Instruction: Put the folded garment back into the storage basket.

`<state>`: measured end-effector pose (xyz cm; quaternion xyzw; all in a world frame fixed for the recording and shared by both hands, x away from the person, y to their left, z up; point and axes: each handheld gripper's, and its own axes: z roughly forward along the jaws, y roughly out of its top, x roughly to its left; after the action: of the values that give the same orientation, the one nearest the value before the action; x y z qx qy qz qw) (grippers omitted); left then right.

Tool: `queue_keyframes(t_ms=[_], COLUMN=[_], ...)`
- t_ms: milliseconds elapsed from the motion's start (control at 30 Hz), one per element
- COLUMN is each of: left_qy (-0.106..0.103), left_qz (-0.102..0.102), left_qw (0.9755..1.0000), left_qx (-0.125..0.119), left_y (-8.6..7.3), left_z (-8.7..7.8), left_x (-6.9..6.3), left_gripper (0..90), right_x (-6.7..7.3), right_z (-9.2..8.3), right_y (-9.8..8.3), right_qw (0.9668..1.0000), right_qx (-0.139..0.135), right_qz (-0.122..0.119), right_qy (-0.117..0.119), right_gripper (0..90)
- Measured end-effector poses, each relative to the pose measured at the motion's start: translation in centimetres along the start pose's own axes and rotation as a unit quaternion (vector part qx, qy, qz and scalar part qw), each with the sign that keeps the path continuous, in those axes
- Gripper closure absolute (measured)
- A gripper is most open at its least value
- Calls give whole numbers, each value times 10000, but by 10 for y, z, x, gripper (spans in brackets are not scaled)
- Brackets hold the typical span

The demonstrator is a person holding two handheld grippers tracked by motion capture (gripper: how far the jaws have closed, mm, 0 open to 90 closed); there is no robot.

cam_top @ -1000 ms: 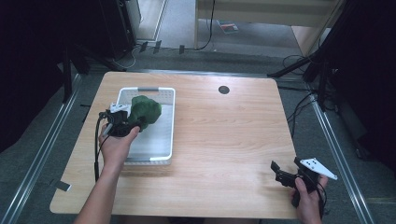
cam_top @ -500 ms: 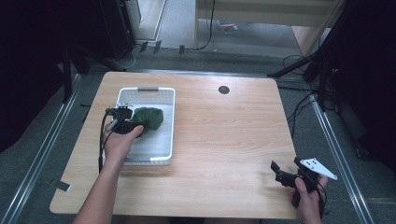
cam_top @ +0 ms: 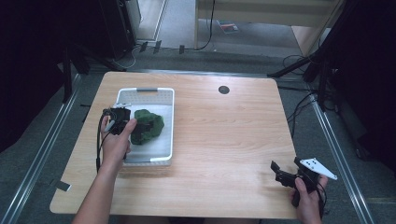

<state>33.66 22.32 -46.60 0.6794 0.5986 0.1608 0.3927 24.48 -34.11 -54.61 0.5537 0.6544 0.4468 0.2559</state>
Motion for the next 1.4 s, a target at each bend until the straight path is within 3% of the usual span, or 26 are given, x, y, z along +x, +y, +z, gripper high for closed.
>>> queue_keyframes(t_ms=[33,67,133,267,400,533,667,700,900,1100,1400], left_qy=[-90,-90,-175,-241,-274,-299,-228,-204,-100,55,308], left_qz=[40,40,108,253,334,360,406,395,350,327,133], left_qw=[9997,9997,9984,9943,9921,9883,9856,9840,9796,9771,9778], left_qx=[-241,-241,-525,-1003,-1178,-1450,-1624,-1723,-1974,-2102,-2071], left_y=[-1,-1,-3,-11,-17,-30,-43,-50,-69,-93,-131], left_z=[-8,-8,-19,-44,-57,-74,-88,-95,-111,-122,-125], left_x=[-3,-3,-5,-4,-3,2,8,12,26,40,68], left_gripper=[0,0,0,0,0,0,0,0,0,0,0], right_x=[0,0,0,0,0,0,0,0,0,0,1], right_z=[0,0,0,0,0,0,0,0,0,0,0], right_y=[0,0,0,0,0,0,0,0,0,0,0], right_qw=[10000,10000,10000,10000,10000,10000,10000,10000,10000,10000,10000], right_qx=[-7,-7,-6,-6,-5,-4,-1,-5,1,-11,-11], right_qz=[-3,-3,-2,-7,1,5,11,16,28,2,-15], right_qy=[3,3,6,5,-4,-6,-13,-18,-31,-37,-65], right_gripper=[1,1,1,1,1,1,1,1,1,1,1])
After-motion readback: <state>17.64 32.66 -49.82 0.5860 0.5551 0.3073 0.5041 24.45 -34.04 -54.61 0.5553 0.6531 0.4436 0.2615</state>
